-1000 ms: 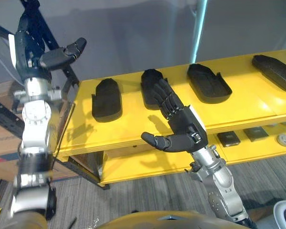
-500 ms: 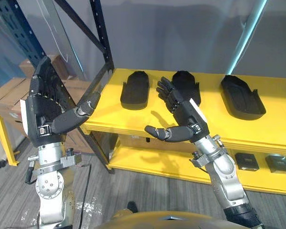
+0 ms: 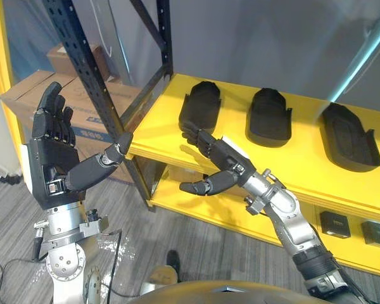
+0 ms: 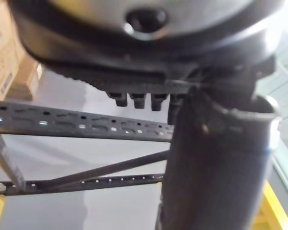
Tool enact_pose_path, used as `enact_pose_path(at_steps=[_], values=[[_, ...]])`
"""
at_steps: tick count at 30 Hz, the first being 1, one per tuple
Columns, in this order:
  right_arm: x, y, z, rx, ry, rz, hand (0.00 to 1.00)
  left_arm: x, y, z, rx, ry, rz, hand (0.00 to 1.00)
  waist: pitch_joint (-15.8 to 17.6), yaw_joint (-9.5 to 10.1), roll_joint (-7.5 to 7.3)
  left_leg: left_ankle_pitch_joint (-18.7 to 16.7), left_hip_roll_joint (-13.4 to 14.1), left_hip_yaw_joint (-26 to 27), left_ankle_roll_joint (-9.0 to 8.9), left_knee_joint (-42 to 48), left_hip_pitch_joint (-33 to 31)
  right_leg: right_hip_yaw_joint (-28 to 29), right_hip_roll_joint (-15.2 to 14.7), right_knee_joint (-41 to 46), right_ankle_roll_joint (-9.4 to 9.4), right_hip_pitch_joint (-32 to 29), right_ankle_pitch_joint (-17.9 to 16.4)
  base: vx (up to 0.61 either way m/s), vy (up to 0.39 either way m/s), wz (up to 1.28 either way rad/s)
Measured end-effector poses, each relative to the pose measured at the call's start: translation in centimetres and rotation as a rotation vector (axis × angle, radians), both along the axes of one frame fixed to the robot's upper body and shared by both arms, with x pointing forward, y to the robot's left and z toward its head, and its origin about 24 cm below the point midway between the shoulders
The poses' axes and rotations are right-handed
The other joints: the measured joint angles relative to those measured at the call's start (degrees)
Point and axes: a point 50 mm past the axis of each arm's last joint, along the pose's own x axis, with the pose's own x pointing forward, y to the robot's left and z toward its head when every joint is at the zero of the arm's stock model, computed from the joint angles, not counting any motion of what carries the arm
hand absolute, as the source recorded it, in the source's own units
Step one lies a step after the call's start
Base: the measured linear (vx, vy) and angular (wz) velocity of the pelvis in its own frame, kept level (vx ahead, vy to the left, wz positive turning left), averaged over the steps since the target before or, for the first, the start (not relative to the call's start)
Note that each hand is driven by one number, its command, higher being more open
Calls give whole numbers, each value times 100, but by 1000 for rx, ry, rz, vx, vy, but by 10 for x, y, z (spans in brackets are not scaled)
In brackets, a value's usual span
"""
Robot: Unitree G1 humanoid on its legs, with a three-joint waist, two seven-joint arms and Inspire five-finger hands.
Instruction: Walk over and take three plastic housings, then place them on the shelf
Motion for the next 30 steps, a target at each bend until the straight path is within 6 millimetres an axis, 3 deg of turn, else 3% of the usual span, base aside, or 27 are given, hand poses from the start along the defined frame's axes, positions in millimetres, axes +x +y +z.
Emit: enact_pose_path(at_steps=[4, 12, 22, 30], values=[[13, 3, -6, -3, 51, -10, 100, 1, -3, -1, -8, 2, -15, 100, 156, 168, -49, 39, -3, -101, 4, 1, -29, -84, 6, 7, -7, 19, -4, -11, 4, 13], [32, 11, -9, 47, 93, -109, 100, -1, -12, -8, -40, 34, -59, 100, 262, 284, -44, 94, -1, -244, -3, 18, -90, -222, 61, 10, -16, 40, -10, -14, -1, 9], [54, 12, 1, 54, 80, -207, 100, 0, -21, -12, -45, 50, -133, 100, 421, 317, 21, 138, 11, -347, -12, 20, -84, -326, 90, 18, -37, 108, -26, -21, 1, 5], [64, 3, -9, 18, 159, -301, 100, 1, -21, -17, -77, 68, -146, 100, 454, 390, 62, 150, 16, -409, -16, 21, -71, -362, 89, 18, -44, 141, -32, -4, -2, 2]])
